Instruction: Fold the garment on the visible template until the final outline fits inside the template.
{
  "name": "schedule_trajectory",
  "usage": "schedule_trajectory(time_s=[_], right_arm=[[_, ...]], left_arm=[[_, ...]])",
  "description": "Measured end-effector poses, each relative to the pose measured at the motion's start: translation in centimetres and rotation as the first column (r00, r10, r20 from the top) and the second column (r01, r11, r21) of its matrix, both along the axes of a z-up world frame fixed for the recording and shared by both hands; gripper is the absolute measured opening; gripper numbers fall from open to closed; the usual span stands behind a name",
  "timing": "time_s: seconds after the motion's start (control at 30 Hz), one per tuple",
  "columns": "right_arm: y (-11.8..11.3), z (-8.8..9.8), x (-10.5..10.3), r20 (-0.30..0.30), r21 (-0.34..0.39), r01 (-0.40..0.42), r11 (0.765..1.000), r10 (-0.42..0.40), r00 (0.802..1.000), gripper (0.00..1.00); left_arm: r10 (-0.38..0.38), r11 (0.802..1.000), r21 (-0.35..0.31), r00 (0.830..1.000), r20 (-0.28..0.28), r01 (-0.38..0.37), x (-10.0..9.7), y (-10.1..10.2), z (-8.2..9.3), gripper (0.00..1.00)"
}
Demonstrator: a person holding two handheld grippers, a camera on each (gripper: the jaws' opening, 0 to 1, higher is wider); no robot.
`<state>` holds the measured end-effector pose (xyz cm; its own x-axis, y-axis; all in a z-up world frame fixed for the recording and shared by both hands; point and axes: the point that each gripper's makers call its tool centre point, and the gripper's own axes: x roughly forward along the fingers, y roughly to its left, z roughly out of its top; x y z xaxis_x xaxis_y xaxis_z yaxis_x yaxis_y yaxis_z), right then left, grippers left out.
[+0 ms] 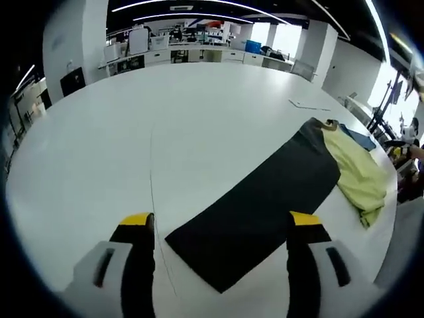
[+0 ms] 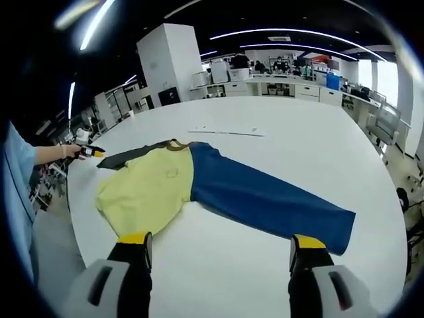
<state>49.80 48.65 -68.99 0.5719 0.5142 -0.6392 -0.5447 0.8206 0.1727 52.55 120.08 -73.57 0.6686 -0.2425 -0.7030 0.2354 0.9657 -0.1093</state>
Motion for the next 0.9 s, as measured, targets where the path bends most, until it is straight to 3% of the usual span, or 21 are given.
schedule_trajectory(time_s=[0.27, 0.7, 0.9], right_arm=[[-0.5, 0.6, -0.3, 0.014, -0.002, 0.007, 1.000, -0.007, 1.000, 0.90], [0.1, 1.4, -1.2, 0.038, 0.018, -0.009, 1.000, 0.009, 0.999, 0.89], [0.4, 1.6, -1.9, 0.052, 0.018, -0.022, 1.000, 0.021, 0.998, 0.88]], left_arm=[[-0.065, 0.995, -0.068, 0.997, 0.043, 0.068, -0.6, -2.4, 1.9, 0.87], [-0.156, 0.980, -0.106, 0.983, 0.098, 0.167, -2.8, -7.2, 4.9, 0.79], [-0.195, 0.970, -0.128, 0.975, 0.109, 0.208, -4.6, -9.9, 5.3, 0.77]])
